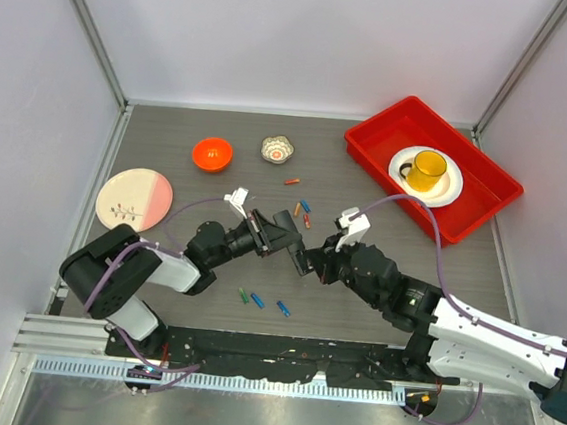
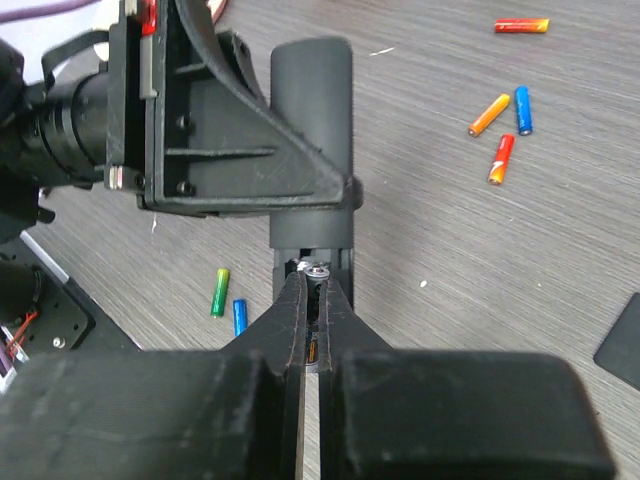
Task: Load the batteries into the remote control
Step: Load the battery into the remote control.
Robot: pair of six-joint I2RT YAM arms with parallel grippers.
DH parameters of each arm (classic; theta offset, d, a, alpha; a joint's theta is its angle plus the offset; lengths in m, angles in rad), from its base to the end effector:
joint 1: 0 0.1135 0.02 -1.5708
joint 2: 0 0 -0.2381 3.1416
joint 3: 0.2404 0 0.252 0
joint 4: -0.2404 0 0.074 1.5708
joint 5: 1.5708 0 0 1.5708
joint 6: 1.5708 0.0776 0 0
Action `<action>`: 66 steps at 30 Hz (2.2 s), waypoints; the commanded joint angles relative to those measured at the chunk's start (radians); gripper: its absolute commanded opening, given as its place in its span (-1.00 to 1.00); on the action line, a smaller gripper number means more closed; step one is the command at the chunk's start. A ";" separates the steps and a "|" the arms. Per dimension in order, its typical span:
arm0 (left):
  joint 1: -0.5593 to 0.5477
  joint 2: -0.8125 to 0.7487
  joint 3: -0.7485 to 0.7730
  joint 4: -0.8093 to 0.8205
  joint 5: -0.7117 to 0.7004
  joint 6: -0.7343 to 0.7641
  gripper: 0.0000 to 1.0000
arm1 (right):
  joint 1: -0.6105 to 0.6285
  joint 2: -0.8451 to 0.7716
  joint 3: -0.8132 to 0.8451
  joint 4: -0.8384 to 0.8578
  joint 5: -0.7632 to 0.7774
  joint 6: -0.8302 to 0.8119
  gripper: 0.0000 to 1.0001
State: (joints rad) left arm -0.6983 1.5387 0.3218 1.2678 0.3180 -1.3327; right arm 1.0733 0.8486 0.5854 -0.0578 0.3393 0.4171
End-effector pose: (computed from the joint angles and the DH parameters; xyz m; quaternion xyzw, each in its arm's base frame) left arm 0.2149 -0.2121 0.1502 -0.1031 0.6821 -0.6657 0.2846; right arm 0.1440 0.2111 0.2400 -0.1641 0.7886 0.2904 0.5166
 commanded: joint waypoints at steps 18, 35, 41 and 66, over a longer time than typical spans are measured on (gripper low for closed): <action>-0.004 0.052 0.085 0.278 0.027 -0.066 -1.00 | 0.093 0.079 -0.016 0.257 0.161 -0.130 -0.99; -0.004 0.037 0.079 0.278 0.036 -0.071 -0.99 | 0.097 0.078 -0.033 0.211 0.195 -0.172 -0.99; -0.004 0.038 0.083 0.278 0.039 -0.074 -1.00 | 0.097 0.081 -0.053 0.216 0.173 -0.155 -0.99; -0.006 0.041 0.102 0.278 0.033 -0.072 -1.00 | 0.109 0.096 -0.026 0.147 0.077 -0.121 -0.99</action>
State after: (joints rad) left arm -0.7006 1.5959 0.3908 1.2842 0.3538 -1.4063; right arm 1.1706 0.9302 0.5278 0.1337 0.4728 0.2779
